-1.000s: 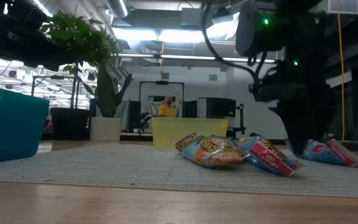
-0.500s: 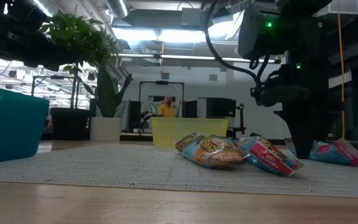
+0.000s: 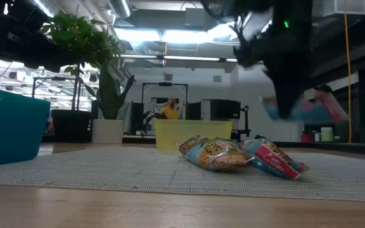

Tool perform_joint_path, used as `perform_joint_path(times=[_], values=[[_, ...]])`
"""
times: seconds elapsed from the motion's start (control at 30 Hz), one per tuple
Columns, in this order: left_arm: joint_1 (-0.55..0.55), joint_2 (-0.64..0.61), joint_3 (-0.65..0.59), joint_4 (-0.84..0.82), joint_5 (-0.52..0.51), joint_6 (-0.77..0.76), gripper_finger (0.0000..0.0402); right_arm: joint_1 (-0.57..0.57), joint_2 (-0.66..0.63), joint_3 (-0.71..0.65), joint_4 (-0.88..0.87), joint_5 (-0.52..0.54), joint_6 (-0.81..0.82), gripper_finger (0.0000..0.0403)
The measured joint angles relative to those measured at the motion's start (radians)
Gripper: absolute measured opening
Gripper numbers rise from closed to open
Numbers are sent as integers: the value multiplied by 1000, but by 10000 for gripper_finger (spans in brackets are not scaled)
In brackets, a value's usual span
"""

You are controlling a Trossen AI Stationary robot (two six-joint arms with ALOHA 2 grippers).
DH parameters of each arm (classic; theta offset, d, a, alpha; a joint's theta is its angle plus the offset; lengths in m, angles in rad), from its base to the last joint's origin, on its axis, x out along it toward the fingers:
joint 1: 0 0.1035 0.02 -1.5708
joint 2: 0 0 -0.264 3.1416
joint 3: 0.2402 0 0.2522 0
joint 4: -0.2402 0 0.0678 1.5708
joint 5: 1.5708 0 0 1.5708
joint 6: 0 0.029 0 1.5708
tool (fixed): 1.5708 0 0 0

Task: Pick and place Granola Bars by type
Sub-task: Put the right red granola bar into the light blue bin

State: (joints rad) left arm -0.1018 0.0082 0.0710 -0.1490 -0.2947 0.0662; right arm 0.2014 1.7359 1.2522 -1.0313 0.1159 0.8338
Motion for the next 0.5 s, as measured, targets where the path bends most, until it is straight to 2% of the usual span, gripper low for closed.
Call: perform_joint_path(times=[0.27, 0.5], values=[[0, 0, 0, 0, 0, 0, 5, 1, -11, 304, -273, 215, -81, 51], [0, 0, 0, 0, 0, 0, 7, 1, -113, 368, -299, 287, -83, 42]])
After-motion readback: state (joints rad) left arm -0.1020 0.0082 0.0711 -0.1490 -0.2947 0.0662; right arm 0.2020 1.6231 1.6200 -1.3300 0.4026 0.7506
